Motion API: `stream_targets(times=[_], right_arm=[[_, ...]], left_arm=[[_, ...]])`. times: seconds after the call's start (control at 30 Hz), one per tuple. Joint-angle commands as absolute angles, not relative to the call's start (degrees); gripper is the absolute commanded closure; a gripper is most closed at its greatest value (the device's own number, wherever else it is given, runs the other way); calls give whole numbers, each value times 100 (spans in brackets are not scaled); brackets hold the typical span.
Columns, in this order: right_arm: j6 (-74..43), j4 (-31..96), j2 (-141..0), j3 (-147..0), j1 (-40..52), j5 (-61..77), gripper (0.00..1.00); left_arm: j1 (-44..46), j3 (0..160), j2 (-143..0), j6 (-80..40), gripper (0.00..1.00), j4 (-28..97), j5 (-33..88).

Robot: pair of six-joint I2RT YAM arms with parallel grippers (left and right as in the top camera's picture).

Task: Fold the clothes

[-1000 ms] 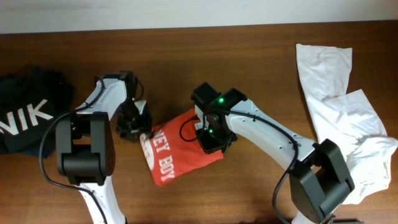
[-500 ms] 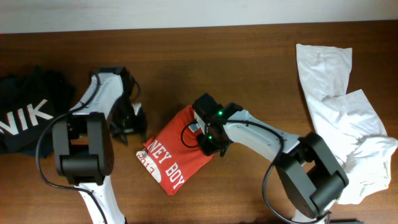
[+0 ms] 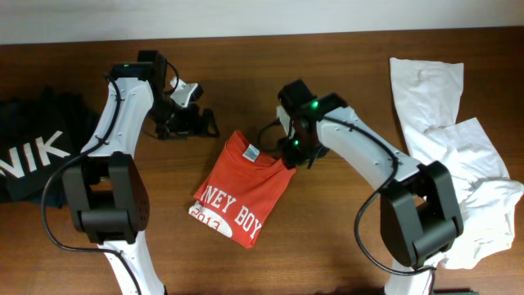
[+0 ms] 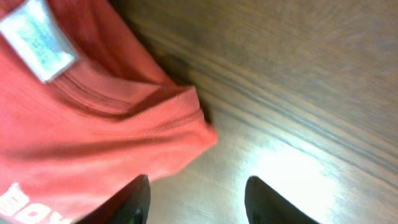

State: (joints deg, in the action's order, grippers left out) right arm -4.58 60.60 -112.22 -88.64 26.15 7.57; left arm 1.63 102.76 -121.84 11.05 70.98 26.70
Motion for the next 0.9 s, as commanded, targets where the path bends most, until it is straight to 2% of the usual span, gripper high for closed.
stream_targets(times=[0.0,0.17,0.53,0.57,0.6,0.7,0.8,0.87], right_arm=[[-338,6615,-11076,-9671,2617,679,45],[-340,7126,-11061,-10261,2617,681,44],[-338,7491,-11061,-10309,2617,679,44],[-338,7507,-11061,-10309,2617,676,44],[-338,7529,-11061,-10309,2617,674,45],[-340,7634,-11061,-10309,2617,469,46],[-340,7734,-11050,-10309,2617,130,46],[-340,7734,-11028,-10309,2617,49,46]], left_arm=[[150,10169,-12221,2047,2,7083,3221],[150,9725,-12309,3024,2,7144,4025],[478,9188,-13050,3116,2,6724,4187],[598,9185,-13137,3116,6,6726,4174],[740,9185,-13227,3111,21,6705,4040],[910,9185,-13336,3024,41,6670,3813],[893,9218,-13340,3024,72,6606,3811],[838,9247,-13340,3024,81,6602,3809]])
